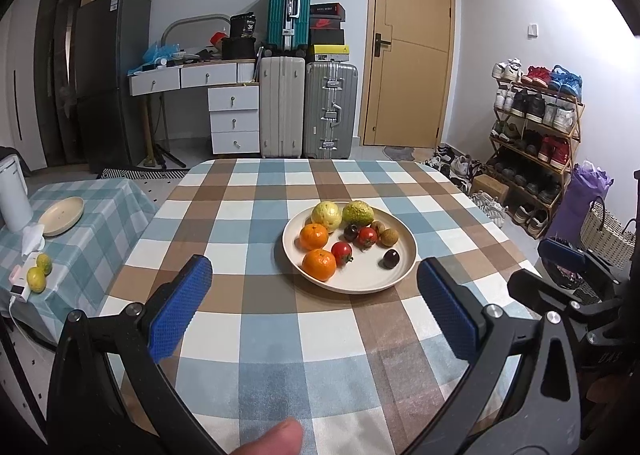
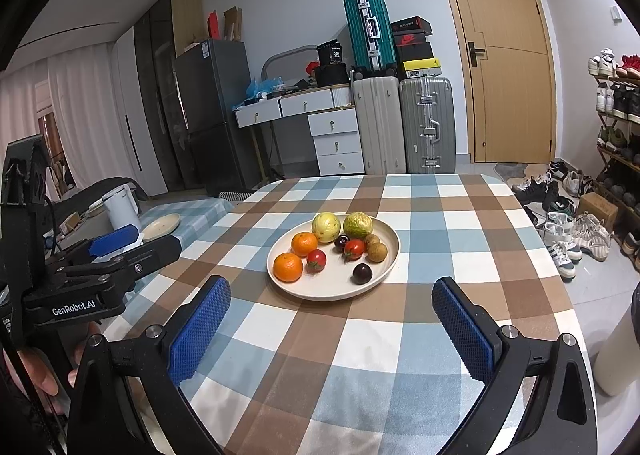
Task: Organize fruits
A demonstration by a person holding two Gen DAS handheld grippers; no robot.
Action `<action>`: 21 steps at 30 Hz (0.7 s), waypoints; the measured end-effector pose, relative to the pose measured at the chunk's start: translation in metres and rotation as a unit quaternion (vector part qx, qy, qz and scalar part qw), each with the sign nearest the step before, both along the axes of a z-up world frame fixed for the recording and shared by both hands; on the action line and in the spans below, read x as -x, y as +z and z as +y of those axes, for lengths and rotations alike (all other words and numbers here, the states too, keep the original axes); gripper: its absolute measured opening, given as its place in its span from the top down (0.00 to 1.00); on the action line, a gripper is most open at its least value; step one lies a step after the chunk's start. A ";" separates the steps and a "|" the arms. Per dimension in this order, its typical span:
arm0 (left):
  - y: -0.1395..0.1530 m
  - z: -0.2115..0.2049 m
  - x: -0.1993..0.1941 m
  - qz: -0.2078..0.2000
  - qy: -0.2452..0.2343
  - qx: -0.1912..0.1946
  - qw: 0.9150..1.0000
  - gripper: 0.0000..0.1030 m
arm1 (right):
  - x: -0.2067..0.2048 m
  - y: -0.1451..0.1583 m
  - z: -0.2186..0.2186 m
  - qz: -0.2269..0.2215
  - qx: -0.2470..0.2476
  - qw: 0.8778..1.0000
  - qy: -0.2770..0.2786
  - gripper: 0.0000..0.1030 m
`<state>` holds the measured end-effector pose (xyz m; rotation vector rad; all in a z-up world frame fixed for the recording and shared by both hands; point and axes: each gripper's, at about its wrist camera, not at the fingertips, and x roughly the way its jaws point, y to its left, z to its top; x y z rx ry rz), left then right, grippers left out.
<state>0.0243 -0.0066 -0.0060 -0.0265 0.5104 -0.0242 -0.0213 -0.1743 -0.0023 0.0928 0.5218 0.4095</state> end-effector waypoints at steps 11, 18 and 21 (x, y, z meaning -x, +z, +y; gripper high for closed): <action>0.003 0.002 -0.011 0.003 -0.003 0.004 1.000 0.01 | 0.000 0.000 0.001 0.000 0.000 1.000 0.001 0.00; 0.001 0.000 -0.014 0.003 -0.002 0.000 1.000 0.01 | 0.000 -0.001 0.001 0.000 0.000 1.000 0.002 0.00; 0.000 0.000 -0.015 0.002 -0.001 0.000 1.000 0.01 | 0.000 -0.001 0.001 -0.001 0.001 1.000 0.002 0.00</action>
